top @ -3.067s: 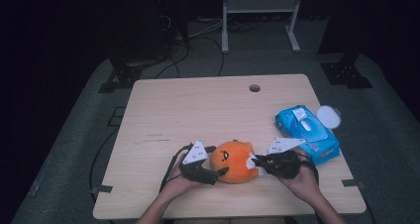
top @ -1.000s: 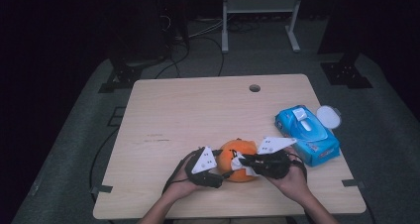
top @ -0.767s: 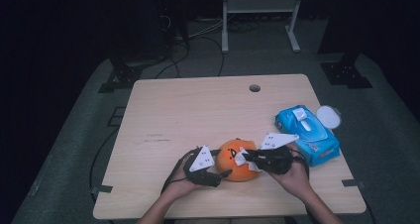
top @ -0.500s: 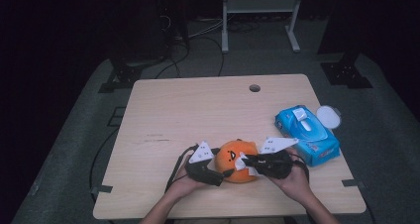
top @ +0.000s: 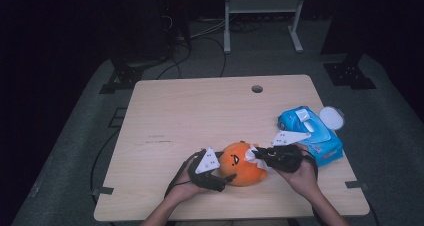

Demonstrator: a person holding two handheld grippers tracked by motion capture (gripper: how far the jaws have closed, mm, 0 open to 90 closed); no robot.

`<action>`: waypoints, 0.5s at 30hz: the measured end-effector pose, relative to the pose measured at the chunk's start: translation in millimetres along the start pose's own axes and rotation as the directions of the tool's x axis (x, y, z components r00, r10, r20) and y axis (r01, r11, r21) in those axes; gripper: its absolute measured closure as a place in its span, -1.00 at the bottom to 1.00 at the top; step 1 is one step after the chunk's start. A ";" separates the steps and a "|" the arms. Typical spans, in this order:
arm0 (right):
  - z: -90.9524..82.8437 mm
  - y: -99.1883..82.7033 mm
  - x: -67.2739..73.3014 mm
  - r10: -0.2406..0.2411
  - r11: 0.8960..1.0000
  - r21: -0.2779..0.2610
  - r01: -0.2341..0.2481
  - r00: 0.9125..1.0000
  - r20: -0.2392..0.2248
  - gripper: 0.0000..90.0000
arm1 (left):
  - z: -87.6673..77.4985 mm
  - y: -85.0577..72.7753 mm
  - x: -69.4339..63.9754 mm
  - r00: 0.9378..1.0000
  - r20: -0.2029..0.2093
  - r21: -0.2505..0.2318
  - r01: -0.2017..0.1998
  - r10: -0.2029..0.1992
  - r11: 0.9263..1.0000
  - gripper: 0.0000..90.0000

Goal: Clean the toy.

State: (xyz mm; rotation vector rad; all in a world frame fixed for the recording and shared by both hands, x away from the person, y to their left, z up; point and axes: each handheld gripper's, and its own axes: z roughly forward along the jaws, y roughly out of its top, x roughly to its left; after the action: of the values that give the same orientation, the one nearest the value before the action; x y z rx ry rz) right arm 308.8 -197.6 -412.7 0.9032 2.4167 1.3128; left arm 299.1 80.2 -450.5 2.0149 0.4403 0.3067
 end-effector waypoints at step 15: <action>3.5 14.0 27.4 -0.070 0.997 -0.025 0.069 0.996 -0.061 0.81 | 2.4 -1.1 -6.9 0.996 -0.030 0.014 -0.086 0.087 0.996 -0.45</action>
State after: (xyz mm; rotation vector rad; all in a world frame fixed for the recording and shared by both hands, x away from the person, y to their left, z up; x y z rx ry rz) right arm 294.8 -172.5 -401.0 0.7766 2.4508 1.3588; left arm 293.7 75.8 -452.8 2.0479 0.3752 0.3891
